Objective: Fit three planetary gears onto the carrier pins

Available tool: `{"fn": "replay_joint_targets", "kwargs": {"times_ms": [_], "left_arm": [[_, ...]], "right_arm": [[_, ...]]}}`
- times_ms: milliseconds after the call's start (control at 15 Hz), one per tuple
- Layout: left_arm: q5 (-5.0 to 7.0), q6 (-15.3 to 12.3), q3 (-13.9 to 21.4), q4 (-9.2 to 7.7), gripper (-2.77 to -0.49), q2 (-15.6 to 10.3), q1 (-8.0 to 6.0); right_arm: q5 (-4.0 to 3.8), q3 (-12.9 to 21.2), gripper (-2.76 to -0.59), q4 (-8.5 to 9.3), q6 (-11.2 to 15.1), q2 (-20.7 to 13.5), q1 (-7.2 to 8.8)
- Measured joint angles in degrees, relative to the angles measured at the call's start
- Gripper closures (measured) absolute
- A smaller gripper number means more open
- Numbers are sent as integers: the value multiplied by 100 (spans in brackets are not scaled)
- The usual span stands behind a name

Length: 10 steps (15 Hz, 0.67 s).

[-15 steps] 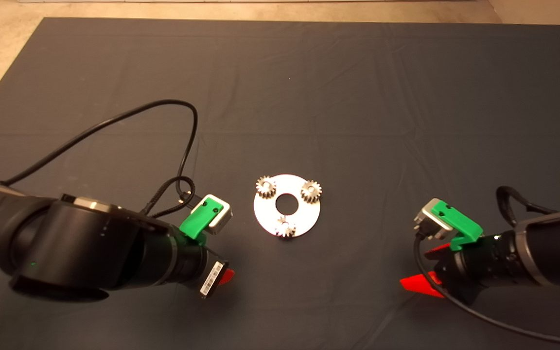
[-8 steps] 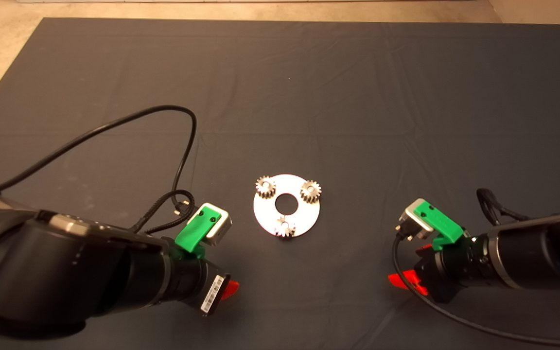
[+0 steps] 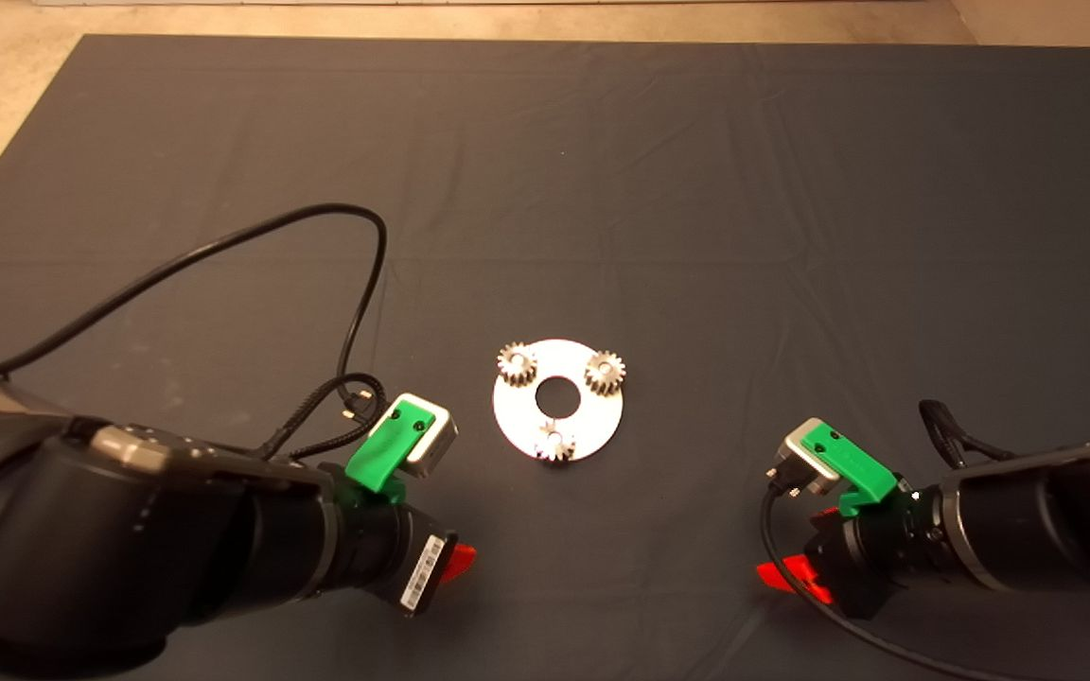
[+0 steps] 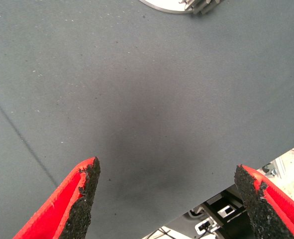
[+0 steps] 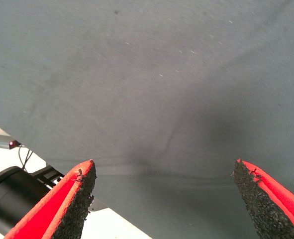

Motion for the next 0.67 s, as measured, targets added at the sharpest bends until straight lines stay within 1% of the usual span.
{"fn": "replay_joint_targets", "kwargs": {"times_ms": [133, 267, 467, 667], "left_arm": [[2, -41, 15, 56, -188, 26, 1], [-4, -63, 17, 174, -188, 105, 1], [0, -88, 17, 341, -188, 151, 4], [2, -129, 20, 445, -188, 224, 4]], "right_arm": [[-3, 0, -205, -29, 0, -4, 0], [-7, 0, -205, -31, 0, -26, 2], [-6, 0, -205, -34, 0, -50, 10], [-7, 0, -205, -36, 0, -39, 30]]}}
